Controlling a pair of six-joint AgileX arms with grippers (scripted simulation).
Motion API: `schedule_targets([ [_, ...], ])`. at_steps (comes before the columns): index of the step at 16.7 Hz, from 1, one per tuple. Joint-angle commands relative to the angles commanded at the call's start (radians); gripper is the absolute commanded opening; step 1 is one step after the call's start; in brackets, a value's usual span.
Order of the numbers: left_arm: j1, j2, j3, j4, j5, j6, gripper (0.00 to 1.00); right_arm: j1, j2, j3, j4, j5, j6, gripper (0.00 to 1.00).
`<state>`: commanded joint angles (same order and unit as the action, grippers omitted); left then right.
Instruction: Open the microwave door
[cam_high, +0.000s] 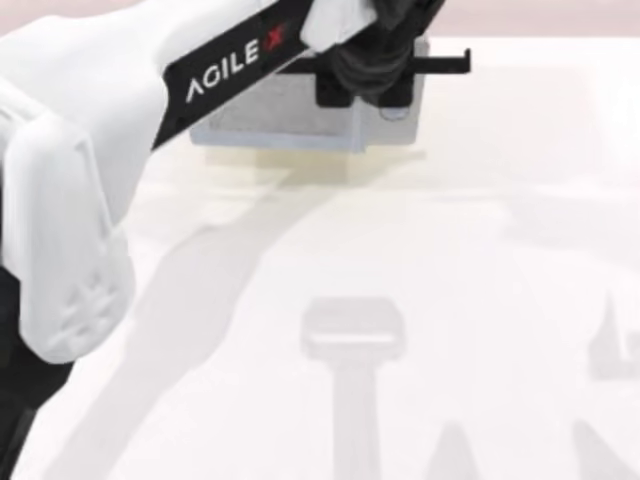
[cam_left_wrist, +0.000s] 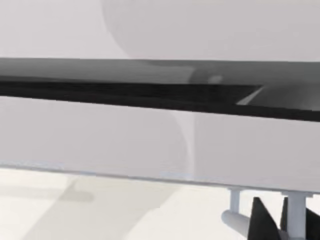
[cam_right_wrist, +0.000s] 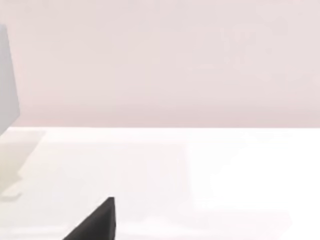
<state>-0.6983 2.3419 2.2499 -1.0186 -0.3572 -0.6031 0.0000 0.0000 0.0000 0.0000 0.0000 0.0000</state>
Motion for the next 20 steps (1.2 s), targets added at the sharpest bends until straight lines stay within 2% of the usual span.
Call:
schedule_targets([
  [3,0.012,0.014,0.050,-0.071,0.030,-0.018,0.00,0.000,0.000,0.000,0.000,0.000,0.000,1.00],
  [20,0.012,0.014,0.052,-0.074,0.031,-0.019,0.00,0.000,0.000,0.000,0.000,0.000,0.000,1.00],
])
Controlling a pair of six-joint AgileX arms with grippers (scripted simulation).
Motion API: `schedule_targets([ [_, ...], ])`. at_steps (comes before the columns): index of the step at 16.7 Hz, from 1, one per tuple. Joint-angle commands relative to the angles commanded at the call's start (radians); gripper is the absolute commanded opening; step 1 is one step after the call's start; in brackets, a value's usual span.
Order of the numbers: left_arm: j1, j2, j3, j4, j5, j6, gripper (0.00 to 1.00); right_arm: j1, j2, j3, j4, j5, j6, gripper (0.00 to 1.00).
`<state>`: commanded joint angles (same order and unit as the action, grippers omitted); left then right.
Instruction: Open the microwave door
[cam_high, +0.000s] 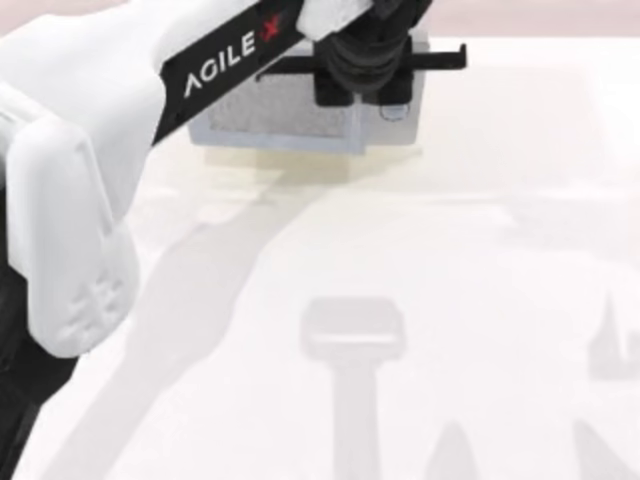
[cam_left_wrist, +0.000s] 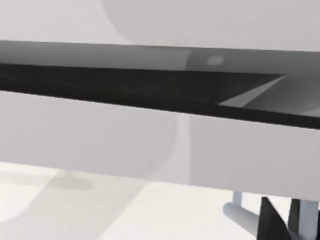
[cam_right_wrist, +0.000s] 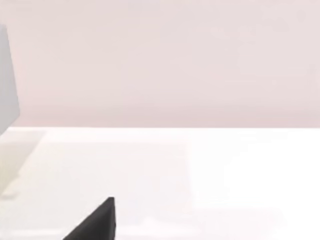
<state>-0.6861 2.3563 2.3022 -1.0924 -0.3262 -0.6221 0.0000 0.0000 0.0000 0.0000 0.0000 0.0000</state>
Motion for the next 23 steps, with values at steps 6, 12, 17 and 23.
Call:
schedule_targets([
  [6,0.000,0.000,0.000,0.000,0.000,0.000,0.00,0.000,0.000,0.000,0.000,0.000,0.000,1.00],
  [12,-0.004,-0.029,-0.041,0.029,0.007,0.017,0.00,0.000,0.000,0.000,0.000,0.000,0.000,1.00],
  [17,0.002,-0.112,-0.193,0.106,0.033,0.080,0.00,0.000,0.000,0.000,0.000,0.000,0.000,1.00],
  [23,0.002,-0.116,-0.200,0.110,0.036,0.083,0.00,0.000,0.000,0.000,0.000,0.000,0.000,1.00],
])
